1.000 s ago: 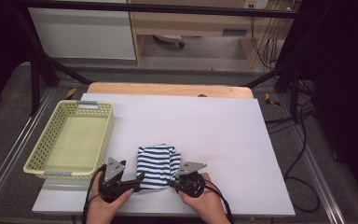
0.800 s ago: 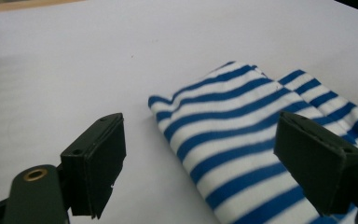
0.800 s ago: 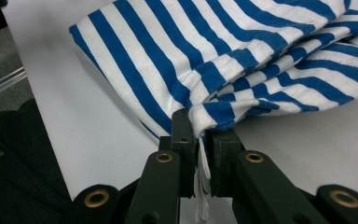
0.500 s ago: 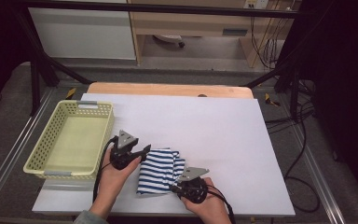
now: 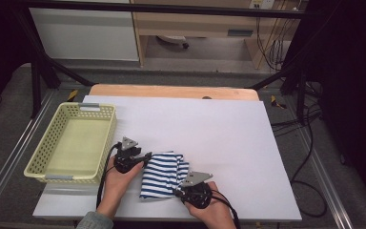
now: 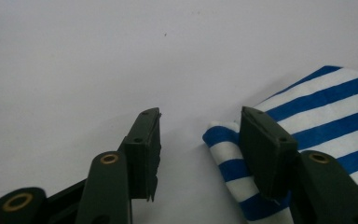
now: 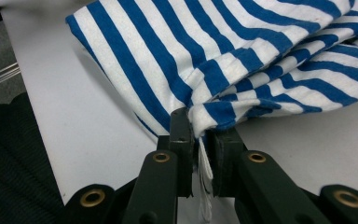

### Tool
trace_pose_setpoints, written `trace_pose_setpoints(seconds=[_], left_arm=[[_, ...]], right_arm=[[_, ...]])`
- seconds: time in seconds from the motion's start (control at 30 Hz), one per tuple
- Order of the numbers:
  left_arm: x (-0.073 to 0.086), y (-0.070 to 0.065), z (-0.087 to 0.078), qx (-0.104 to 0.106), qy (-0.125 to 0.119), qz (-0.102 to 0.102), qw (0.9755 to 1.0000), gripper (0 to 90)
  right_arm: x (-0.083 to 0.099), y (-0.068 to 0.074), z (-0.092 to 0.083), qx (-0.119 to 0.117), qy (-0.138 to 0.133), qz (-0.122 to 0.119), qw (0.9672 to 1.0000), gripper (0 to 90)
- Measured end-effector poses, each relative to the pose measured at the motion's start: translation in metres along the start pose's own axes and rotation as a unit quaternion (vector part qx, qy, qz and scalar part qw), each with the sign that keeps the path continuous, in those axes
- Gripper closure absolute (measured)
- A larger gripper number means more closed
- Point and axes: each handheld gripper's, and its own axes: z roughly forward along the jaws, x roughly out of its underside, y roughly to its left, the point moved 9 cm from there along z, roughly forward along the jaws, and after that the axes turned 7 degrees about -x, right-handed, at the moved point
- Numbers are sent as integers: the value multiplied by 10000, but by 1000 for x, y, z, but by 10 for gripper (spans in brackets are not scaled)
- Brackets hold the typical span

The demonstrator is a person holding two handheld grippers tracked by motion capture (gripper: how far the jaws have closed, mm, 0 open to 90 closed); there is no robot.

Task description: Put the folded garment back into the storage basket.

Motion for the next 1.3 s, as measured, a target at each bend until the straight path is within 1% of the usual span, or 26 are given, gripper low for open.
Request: trace_pose_setpoints(seconds=[0.07,0.13,0.17,0.2,0.3,0.33,0.37,0.4,0.47,0.5,0.53,0.6,0.7,0.77,0.8,0.87,0.97,1.0,1.03,1.07,1.1,1.13,1.17,1.2,1.23,1.3], left_arm=[[1,-1,1,39,40,14,10000,512],[3,-6,1,148,100,76,9998,571],[3,-7,1,179,96,48,9998,596],[4,-11,0,315,110,-13,9994,642],[5,-15,-1,388,113,-28,9992,758],[5,-16,-1,409,96,15,9991,779],[5,-17,-1,393,80,53,9992,779],[5,-17,-1,388,61,68,9992,790],[5,-17,-1,402,25,82,9992,811],[5,-17,-2,407,12,89,9991,833],[5,-17,-2,409,-18,96,9991,833],[4,-17,-2,405,-57,101,9991,842],[3,-17,-4,378,-127,119,9991,847],[2,-17,-5,357,-166,152,9991,848],[1,-17,-5,346,-182,173,9991,848],[-1,-18,-7,333,-249,183,9990,850],[-4,-19,-11,294,-318,249,9988,851],[-5,-20,-12,298,-343,238,9987,852],[-7,-20,-13,304,-362,212,9987,852],[-8,-21,-14,292,-390,212,9986,852],[-11,-23,-18,119,-426,426,9981,853],[-11,-23,-18,119,-426,426,9981,853],[-14,-25,-20,93,-468,534,9974,853],[-18,-28,-23,76,-478,649,9967,853],[-26,-32,-28,92,-512,766,9957,853],[-34,-35,-32,134,-517,858,9949,853]], right_arm=[[0,0,0,-4,8,-7,10000,816],[0,0,0,9,4,-16,10000,812],[0,0,0,13,3,-16,10000,811],[0,0,0,23,2,-17,10000,809],[0,0,0,26,2,-3,10000,791],[0,-1,0,33,-2,-3,10000,774],[0,-1,0,33,-2,-3,10000,774],[-1,-1,0,52,-7,0,10000,749],[-1,-2,0,99,-37,7,9999,655],[-2,-4,-1,190,-76,47,9998,593],[-2,-4,-1,190,-76,47,9998,593],[-2,-3,-3,166,-96,44,9998,548],[1,0,-6,98,-14,12,10000,481],[4,1,-6,93,56,-20,9999,464],[4,1,-6,104,87,-26,9999,467],[6,1,-5,119,133,-30,9998,507],[6,0,-6,183,173,-134,9996,611],[6,-1,-6,138,180,-143,9996,688],[6,-1,-6,138,180,-143,9996,688],[5,0,-6,83,161,-132,9997,735],[4,1,-5,22,158,-152,9998,810],[2,2,-4,24,153,-156,9998,825],[2,2,-4,24,153,-156,9998,825],[-1,3,-5,-40,148,-149,9998,833],[-3,3,-6,-94,122,-133,9998,835],[-10,4,-9,-212,68,-133,9997,837]])
